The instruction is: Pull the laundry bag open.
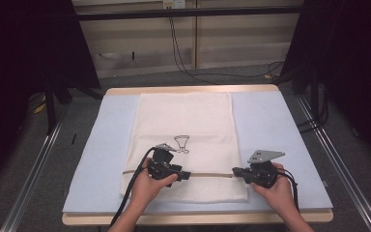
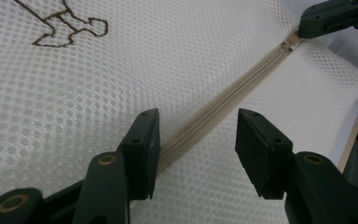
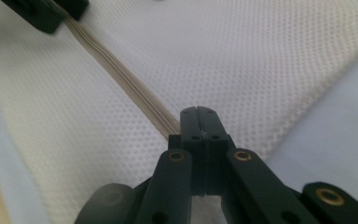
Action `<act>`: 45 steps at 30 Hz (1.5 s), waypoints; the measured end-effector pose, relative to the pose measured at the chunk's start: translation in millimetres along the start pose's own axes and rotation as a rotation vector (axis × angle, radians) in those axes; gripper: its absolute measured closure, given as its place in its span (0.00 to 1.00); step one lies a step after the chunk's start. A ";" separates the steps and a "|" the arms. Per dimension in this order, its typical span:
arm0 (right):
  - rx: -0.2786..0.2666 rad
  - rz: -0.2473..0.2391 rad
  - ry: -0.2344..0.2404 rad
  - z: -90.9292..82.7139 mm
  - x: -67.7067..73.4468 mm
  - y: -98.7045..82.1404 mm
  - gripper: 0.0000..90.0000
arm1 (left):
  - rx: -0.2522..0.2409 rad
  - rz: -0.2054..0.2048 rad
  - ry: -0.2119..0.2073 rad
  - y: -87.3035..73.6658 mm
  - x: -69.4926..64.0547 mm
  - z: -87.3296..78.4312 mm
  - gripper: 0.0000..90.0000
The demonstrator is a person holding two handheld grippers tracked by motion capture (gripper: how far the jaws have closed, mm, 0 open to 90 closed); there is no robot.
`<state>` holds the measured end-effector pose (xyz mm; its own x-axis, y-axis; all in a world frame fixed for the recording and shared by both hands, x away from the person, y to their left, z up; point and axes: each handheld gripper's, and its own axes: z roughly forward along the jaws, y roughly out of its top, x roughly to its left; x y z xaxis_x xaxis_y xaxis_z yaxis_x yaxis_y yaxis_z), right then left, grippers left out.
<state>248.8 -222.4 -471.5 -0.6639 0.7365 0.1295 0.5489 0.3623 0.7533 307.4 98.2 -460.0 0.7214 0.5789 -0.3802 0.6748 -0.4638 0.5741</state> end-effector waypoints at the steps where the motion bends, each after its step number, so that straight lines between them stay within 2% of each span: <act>1: -0.004 0.000 0.004 0.8 1.7 1.8 1.00 | 0.000 0.003 -0.002 0.5 -1.0 1.1 0.56; 4: 0.005 -0.022 0.018 6.0 6.5 5.7 1.00 | 0.006 0.005 -0.016 2.4 -5.0 4.2 0.56; 5: 0.005 -0.029 0.016 7.5 7.9 6.7 1.00 | -0.001 -0.006 -0.021 3.0 -7.2 5.9 0.56; 6: 0.001 -0.036 0.011 7.7 8.3 8.0 1.00 | 0.009 0.004 -0.016 3.7 -8.2 6.8 0.56; 7: 0.004 -0.039 -0.007 6.1 7.8 9.5 1.00 | 0.032 0.028 -0.019 4.3 -7.8 7.0 0.56; 8: 0.003 -0.037 -0.031 3.5 6.1 10.3 1.00 | 0.025 0.009 -0.021 4.0 -10.2 9.3 0.57; 11: 0.015 -0.030 -0.092 -4.1 -2.8 4.9 1.00 | 0.058 0.043 -0.017 3.4 -10.2 12.7 0.59; 13: 0.038 -0.029 -0.085 -4.9 -5.8 -1.7 1.00 | 0.053 0.050 0.000 3.0 -11.6 14.9 0.63; 14: 0.054 -0.038 -0.093 -4.4 -5.9 -4.1 1.00 | 0.069 0.070 0.002 3.6 -10.4 14.6 0.65; 15: 0.060 -0.029 -0.091 -3.8 -4.7 -5.5 1.00 | 0.058 0.054 0.008 3.6 -11.4 15.5 0.67; 16: 0.065 -0.028 -0.090 -2.7 -3.9 -5.9 1.00 | 0.071 0.069 0.015 4.0 -10.6 15.4 0.69; 17: 0.065 -0.047 -0.090 -0.9 -3.3 -5.8 1.00 | 0.065 0.060 0.021 3.8 -11.3 16.1 0.72; 19: 0.068 -0.049 -0.075 3.6 -0.5 -5.7 1.00 | 0.059 0.060 0.032 3.1 -11.6 16.8 0.75; 21: 0.057 -0.021 -0.054 4.1 0.5 -4.1 1.00 | 0.042 0.043 0.033 2.0 -12.4 17.6 0.77; 22: 0.036 0.000 -0.035 3.9 -0.3 -2.7 1.00 | 0.055 0.063 0.032 2.1 -11.0 16.6 0.77; 24: 0.022 0.006 -0.019 4.3 0.6 -0.5 1.00 | 0.033 0.036 0.030 1.7 -12.9 18.1 0.78; 26: 0.024 0.003 -0.002 7.7 3.0 0.9 1.00 | 0.046 0.043 0.028 2.5 -12.6 17.1 0.77; 28: 0.034 -0.015 0.007 11.3 6.6 2.5 1.00 | 0.057 0.059 0.011 5.1 -13.2 16.2 0.76; 29: 0.033 -0.021 0.001 11.1 7.2 3.4 1.00 | 0.039 0.038 0.008 6.1 -15.9 17.4 0.76; 30: 0.031 -0.035 -0.017 10.1 6.8 4.3 1.00 | 0.042 0.049 -0.007 9.2 -17.6 17.7 0.76; 31: 0.024 -0.031 -0.040 7.1 5.0 5.7 1.00 | 0.031 0.041 -0.015 11.7 -20.3 18.9 0.76; 32: 0.018 -0.014 -0.053 4.3 2.0 5.6 1.00 | 0.034 0.053 -0.023 13.8 -21.0 19.5 0.76; 33: 0.013 0.000 -0.065 1.9 -0.9 4.8 0.99 | 0.014 0.030 -0.036 16.5 -24.8 22.6 0.77; 35: 0.005 0.032 -0.111 -4.4 -8.9 0.8 0.95 | -0.001 0.013 -0.058 20.1 -29.3 28.4 0.77; 40: 0.053 0.036 -0.157 -10.3 -19.4 -9.1 0.95 | 0.002 0.015 -0.098 28.4 -40.5 41.4 0.76; 43: 0.065 0.049 -0.138 -8.7 -20.4 -12.5 0.95 | 0.019 0.032 -0.115 33.4 -45.6 45.8 0.75; 45: 0.071 0.065 -0.116 -5.8 -18.6 -13.6 0.96 | 0.016 0.026 -0.124 35.7 -47.6 48.6 0.74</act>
<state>250.7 -244.3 -480.4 -0.5644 0.8196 0.0980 0.6263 0.3479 0.6976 304.7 21.5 -456.6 0.7514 0.4798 -0.4529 0.6576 -0.4886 0.5735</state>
